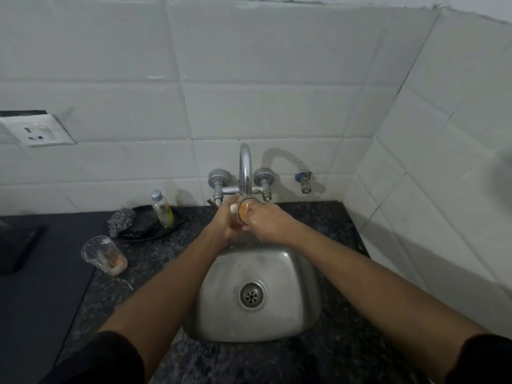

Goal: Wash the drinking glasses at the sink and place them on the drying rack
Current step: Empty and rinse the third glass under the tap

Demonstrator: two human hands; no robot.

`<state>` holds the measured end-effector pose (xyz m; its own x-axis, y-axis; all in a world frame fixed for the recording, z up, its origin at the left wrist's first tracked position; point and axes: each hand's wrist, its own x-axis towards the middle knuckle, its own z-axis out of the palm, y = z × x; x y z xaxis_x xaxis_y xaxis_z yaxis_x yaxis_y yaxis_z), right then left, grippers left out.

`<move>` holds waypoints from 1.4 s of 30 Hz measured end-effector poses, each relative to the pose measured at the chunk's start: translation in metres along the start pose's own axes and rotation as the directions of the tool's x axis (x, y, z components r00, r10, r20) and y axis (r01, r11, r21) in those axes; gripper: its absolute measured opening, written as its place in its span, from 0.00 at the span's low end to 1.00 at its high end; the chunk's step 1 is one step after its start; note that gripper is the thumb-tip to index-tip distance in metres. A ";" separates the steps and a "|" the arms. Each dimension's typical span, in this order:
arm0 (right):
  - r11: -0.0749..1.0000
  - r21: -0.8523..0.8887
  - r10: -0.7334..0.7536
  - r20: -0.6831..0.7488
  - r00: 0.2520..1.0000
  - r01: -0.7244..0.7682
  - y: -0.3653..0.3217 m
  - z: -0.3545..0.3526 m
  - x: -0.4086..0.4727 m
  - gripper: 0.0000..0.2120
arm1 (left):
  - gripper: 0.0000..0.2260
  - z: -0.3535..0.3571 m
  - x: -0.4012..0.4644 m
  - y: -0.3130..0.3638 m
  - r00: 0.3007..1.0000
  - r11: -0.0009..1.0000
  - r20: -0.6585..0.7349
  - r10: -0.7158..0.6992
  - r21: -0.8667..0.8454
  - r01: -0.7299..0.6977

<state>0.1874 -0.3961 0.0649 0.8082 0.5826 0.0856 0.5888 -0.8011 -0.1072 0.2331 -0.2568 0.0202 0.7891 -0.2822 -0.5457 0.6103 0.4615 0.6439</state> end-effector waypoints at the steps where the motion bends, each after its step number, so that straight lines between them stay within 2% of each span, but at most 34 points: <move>1: 0.997 -0.051 -0.061 -0.004 0.998 0.061 0.007 0.000 -0.002 0.15 | 0.16 -0.004 0.001 0.002 1.000 0.999 -0.016 0.000 0.041 0.000; 2: 0.998 -0.035 -0.056 -0.010 0.998 0.055 0.007 0.002 -0.003 0.14 | 0.15 -0.006 0.002 0.005 0.999 0.998 -0.043 0.027 0.060 -0.025; 3: 0.995 0.099 0.022 -0.017 1.000 -0.020 0.003 0.007 -0.005 0.13 | 0.13 -0.007 0.003 0.004 0.994 0.997 -0.080 0.072 0.045 -0.069; 5: 0.876 0.442 0.223 -0.016 0.975 -0.193 -0.012 0.013 -0.001 0.12 | 0.12 -0.006 0.007 0.000 0.975 0.987 -0.159 0.158 -0.014 -0.162; 6: 0.811 0.529 0.293 0.000 0.956 -0.249 -0.018 0.016 0.003 0.14 | 0.12 -0.005 0.005 -0.002 0.974 0.984 -0.151 0.168 -0.039 -0.176; 7: 0.825 0.499 0.308 -0.005 0.951 -0.265 -0.019 0.016 0.006 0.15 | 0.12 -0.004 0.001 -0.003 0.982 0.985 -0.103 0.158 -0.057 -0.165; 9: 0.959 0.208 0.192 0.015 0.981 -0.191 -0.012 0.016 0.007 0.16 | 0.16 -0.007 -0.002 -0.002 0.997 0.996 0.007 0.083 -0.042 -0.083; 10: 0.990 0.052 0.131 0.064 0.989 -0.134 -0.006 0.015 0.005 0.17 | 0.16 -0.008 -0.003 0.001 0.998 0.999 0.045 0.034 -0.016 -0.033; 11: 0.994 -0.010 0.109 0.086 0.990 -0.108 -0.001 0.014 0.002 0.16 | 0.15 -0.007 -0.006 0.005 0.998 1.000 0.057 0.008 0.021 -0.009; 12: 0.994 0.024 0.103 0.068 0.992 -0.105 0.000 0.015 0.001 0.15 | 0.13 -0.006 -0.007 0.007 0.998 1.000 0.053 0.017 0.025 -0.018; 15: 0.940 0.318 0.148 -0.049 0.988 -0.125 -0.014 0.014 0.005 0.12 | 0.12 -0.006 -0.003 0.006 0.992 0.993 -0.047 0.119 0.004 -0.119; 16: 0.925 0.357 0.168 -0.082 0.982 -0.129 -0.017 0.014 0.007 0.13 | 0.13 -0.005 -0.004 0.004 0.992 0.993 -0.051 0.119 0.014 -0.119; 18: 0.958 0.251 0.161 -0.059 0.985 -0.141 -0.013 0.012 0.009 0.14 | 0.14 -0.006 -0.004 0.002 0.998 0.996 -0.038 0.047 0.080 -0.044; 19: 0.987 0.103 0.123 0.007 0.992 -0.123 -0.010 0.009 0.008 0.13 | 0.14 -0.008 -0.003 0.003 1.000 0.991 -0.020 0.003 0.135 0.000; 20: 0.997 -0.035 0.065 0.055 0.996 -0.063 -0.005 0.008 0.005 0.12 | 0.13 -0.011 -0.002 0.006 0.999 0.981 -0.028 -0.026 0.192 0.031; 21: 0.997 -0.078 0.024 0.064 0.998 -0.019 -0.001 0.009 0.003 0.12 | 0.12 -0.013 -0.002 0.009 0.998 0.974 -0.050 -0.033 0.221 0.043; 22: 0.999 -0.037 0.010 0.050 0.999 -0.009 0.001 0.011 0.001 0.12 | 0.11 -0.014 -0.001 0.011 0.998 0.979 -0.063 -0.024 0.202 0.037; 24: 0.961 0.249 0.120 0.009 0.993 -0.118 -0.008 0.013 0.001 0.10 | 0.10 -0.012 -0.003 0.010 0.995 0.994 -0.082 0.061 0.099 -0.053; 26: 0.813 0.516 0.298 0.025 0.954 -0.268 -0.020 0.010 0.006 0.13 | 0.12 -0.009 -0.005 0.007 0.986 0.993 -0.126 0.112 0.057 -0.106; 27: 0.807 0.510 0.326 0.034 0.945 -0.297 -0.021 0.008 0.009 0.14 | 0.13 -0.007 -0.005 0.005 0.986 0.994 -0.131 0.101 0.062 -0.094; 28: 0.849 0.440 0.313 0.029 0.949 -0.294 -0.018 0.009 0.010 0.14 | 0.14 -0.006 -0.005 0.005 0.991 0.993 -0.119 0.067 0.105 -0.055; 30: 0.968 0.104 0.216 0.120 0.969 -0.229 -0.014 0.007 0.007 0.12 | 0.15 -0.008 -0.007 0.009 0.998 0.982 -0.058 -0.026 0.184 0.036; 31: 0.981 0.022 0.186 0.117 0.975 -0.190 -0.010 0.008 0.005 0.11 | 0.15 -0.008 -0.008 0.013 0.999 0.981 -0.034 -0.036 0.187 0.042; 32: 0.983 0.040 0.175 0.095 0.980 -0.180 -0.007 0.012 0.004 0.12 | 0.14 -0.006 -0.011 0.016 0.999 0.986 -0.034 -0.017 0.165 0.023; 33: 0.967 0.161 0.191 0.070 0.979 -0.200 -0.009 0.014 0.001 0.13 | 0.13 -0.005 -0.010 0.017 0.999 0.993 -0.035 0.023 0.113 -0.019; 35: 0.842 0.466 0.290 0.034 0.956 -0.272 -0.019 0.010 0.001 0.13 | 0.14 -0.002 -0.012 0.015 0.992 0.991 -0.053 0.116 0.075 -0.112; 36: 0.797 0.530 0.319 0.036 0.947 -0.288 -0.024 0.007 0.003 0.14 | 0.16 -0.001 -0.012 0.013 0.988 0.989 -0.065 0.136 0.058 -0.133; 38: 0.855 0.435 0.297 0.033 0.954 -0.281 -0.022 0.007 0.005 0.14 | 0.16 -0.001 -0.011 0.010 0.992 0.995 -0.095 0.078 0.075 -0.071; 40: 0.969 0.105 0.214 0.096 0.972 -0.224 -0.018 0.007 0.001 0.15 | 0.16 -0.003 -0.014 0.013 0.997 0.985 -0.066 -0.042 0.163 0.052; 41: 0.977 0.051 0.199 0.108 0.974 -0.206 -0.012 0.010 -0.002 0.16 | 0.14 -0.003 -0.017 0.015 0.995 0.976 -0.067 -0.076 0.201 0.089; 42: 0.969 0.109 0.206 0.119 0.971 -0.219 -0.012 0.012 -0.005 0.16 | 0.12 -0.002 -0.020 0.018 0.994 0.973 -0.083 -0.071 0.212 0.088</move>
<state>0.1762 -0.3884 0.0538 0.9072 0.4168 -0.0569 0.3942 -0.8895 -0.2311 0.2284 -0.2411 0.0413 0.7350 -0.2431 -0.6330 0.6779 0.2457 0.6928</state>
